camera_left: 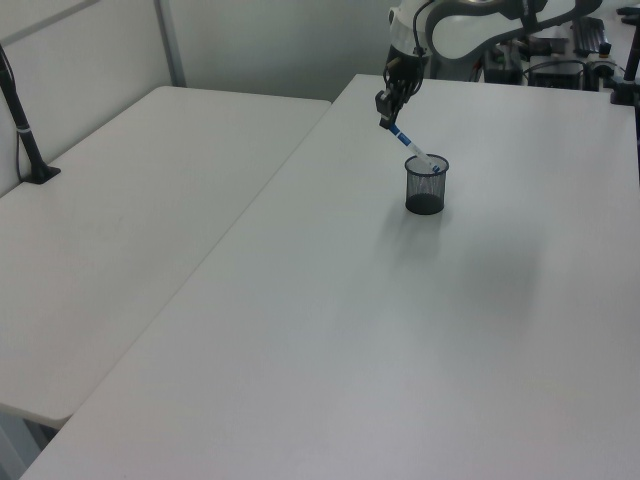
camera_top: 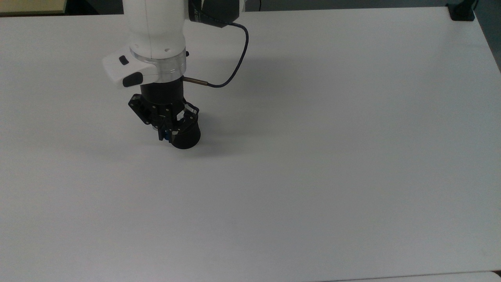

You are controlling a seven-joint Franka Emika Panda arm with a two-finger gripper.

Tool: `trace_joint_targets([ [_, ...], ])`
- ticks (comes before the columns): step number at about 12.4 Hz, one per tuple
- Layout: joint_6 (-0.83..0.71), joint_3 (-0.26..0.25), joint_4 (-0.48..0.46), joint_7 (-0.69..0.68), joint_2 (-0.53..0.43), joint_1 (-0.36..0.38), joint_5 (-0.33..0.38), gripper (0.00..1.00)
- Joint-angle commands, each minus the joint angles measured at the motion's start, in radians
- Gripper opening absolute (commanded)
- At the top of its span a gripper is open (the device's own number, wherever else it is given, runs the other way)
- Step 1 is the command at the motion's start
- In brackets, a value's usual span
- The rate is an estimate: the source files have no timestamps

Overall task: Insert the marker
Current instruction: 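Lower the marker into the mesh cup, then open the gripper and raise it away from the cup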

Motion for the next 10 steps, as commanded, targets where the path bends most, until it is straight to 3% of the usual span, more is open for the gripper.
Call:
trace_joint_targets([
  [1, 0.018, -0.004, -0.034, 0.03, -0.013, 0.017, -0.031, 0.01],
  [3, 0.013, -0.004, -0.04, 0.022, -0.015, 0.013, -0.041, 0.03],
  [8, -0.074, -0.004, -0.042, -0.059, -0.029, -0.015, -0.036, 0.35],
  [10, -0.143, -0.004, -0.036, -0.065, -0.045, -0.016, -0.027, 0.72],
])
